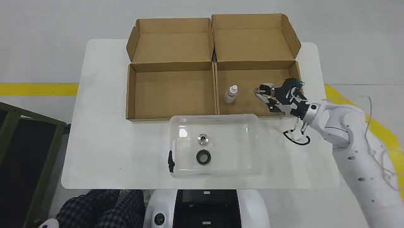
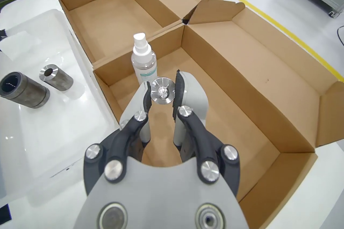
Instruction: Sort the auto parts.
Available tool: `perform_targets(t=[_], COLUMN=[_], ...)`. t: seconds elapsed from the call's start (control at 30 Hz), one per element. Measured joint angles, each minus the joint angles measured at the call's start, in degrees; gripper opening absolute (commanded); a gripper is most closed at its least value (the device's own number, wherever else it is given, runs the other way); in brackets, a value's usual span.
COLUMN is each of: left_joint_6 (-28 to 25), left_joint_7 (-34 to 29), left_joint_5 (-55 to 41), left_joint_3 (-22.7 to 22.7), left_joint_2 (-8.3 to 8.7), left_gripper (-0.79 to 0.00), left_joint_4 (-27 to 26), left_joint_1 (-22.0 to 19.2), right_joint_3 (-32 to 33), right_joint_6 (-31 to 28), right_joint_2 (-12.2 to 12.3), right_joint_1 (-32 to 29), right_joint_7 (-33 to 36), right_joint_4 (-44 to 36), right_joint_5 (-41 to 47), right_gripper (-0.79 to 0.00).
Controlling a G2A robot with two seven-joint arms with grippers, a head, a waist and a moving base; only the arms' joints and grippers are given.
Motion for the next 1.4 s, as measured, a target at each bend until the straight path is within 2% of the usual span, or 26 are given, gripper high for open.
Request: perform_targets(t=[0.4,0.73,0.87,1.07,1.13,1.17,1.2,1.3,1.4], left_joint_6=[0.0,0.0,0.0,0.0,0.0,0.0,0.0,0.0,0.0], left_joint_7=[0.0,0.0,0.0,0.0,0.0,0.0,0.0,0.0,0.0], left_joint_5=[0.0,0.0,0.0,0.0,0.0,0.0,0.0,0.0,0.0], left_joint_3=[0.0,0.0,0.0,0.0,0.0,0.0,0.0,0.0,0.0], left_joint_2=[0.00,0.00,0.00,0.00,0.00,0.00,0.00,0.00,0.00], left_gripper=[0.000,0.000,0.000,0.000,0.000,0.000,0.000,0.000,0.000], left_joint_4=[0.0,0.0,0.0,0.0,0.0,0.0,0.0,0.0,0.0], left_joint_1=[0.0,0.0,0.0,0.0,0.0,0.0,0.0,0.0,0.0], right_joint_3=[-7.2,-12.1,-13.4,-15.1,-15.6,-15.9,-16.2,-16.6,-16.4], right_joint_6=[1.0,1.2,1.3,1.6,1.8,1.9,2.1,2.1,2.1], right_joint_2=[-1.2,-2.4,-2.7,-3.1,-3.3,-3.4,-3.5,-3.7,-3.6], right_joint_1=[7.9,12.1,13.4,14.8,15.2,15.4,15.6,16.0,16.0], right_joint_7=[8.9,11.7,12.6,13.9,14.1,14.1,14.2,14.5,14.5], right_joint_4=[4.6,9.3,10.7,11.6,11.8,11.9,12.0,12.1,11.4], right_joint_5=[-2.8,-3.0,-3.5,-4.3,-4.5,-4.5,-4.5,-4.5,-4.5], right_gripper=[-0.785,-0.785,-0.631,-0.622,-0.585,-0.499,-0.471,-0.422,-0.409])
